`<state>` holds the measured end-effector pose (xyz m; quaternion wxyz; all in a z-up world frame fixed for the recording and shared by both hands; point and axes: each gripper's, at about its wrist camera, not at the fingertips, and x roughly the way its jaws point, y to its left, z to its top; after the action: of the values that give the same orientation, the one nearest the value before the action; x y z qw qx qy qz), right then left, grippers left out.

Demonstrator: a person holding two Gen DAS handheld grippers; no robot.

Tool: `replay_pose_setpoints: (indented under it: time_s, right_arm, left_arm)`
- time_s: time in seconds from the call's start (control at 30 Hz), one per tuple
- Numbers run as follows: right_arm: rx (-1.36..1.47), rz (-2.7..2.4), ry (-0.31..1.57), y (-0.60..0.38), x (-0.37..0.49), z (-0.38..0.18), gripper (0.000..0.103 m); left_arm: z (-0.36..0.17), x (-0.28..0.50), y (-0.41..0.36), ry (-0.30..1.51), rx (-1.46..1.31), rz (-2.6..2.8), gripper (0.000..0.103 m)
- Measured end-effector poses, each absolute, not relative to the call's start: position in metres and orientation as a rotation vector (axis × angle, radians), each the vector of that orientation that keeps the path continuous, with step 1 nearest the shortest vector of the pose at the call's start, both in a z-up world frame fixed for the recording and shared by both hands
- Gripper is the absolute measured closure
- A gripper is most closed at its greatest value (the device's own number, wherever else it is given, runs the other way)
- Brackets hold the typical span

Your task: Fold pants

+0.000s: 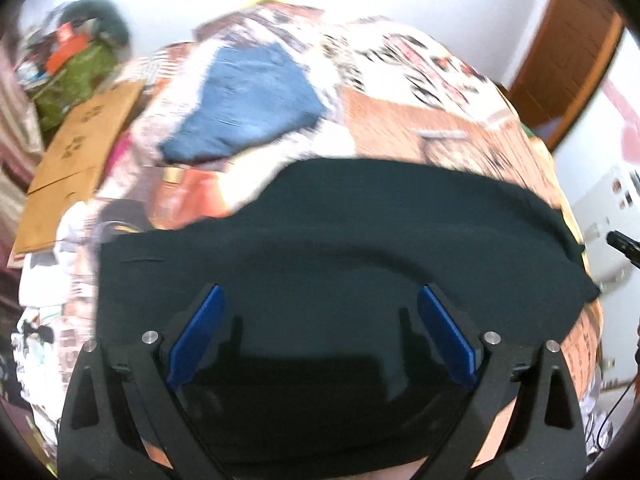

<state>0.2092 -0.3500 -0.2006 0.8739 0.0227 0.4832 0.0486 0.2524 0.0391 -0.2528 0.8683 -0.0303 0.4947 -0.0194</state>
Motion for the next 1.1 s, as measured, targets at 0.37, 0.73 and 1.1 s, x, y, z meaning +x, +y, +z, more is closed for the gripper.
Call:
replay_pose_setpoints:
  time_s: [0.37,0.73,1.1]
  right_arm:
    - [-0.082,0.422,0.928,-0.204,0.27,-0.164,0.054]
    - [-0.298,0.689,0.984,-0.051,0.319,-0.2,0.054]
    - [-0.38,0.79,1.134,0.024,0.357,-0.258,0.054]
  left_arm:
    - [-0.265,0.248,0.183,1.041,-0.18,0.182,0.005]
    - [-0.338,0.241,0.225,1.176,-0.258,0.143,0.006]
    - [-0.347,0.248,0.188,1.128,-0.078,0.125,0.059]
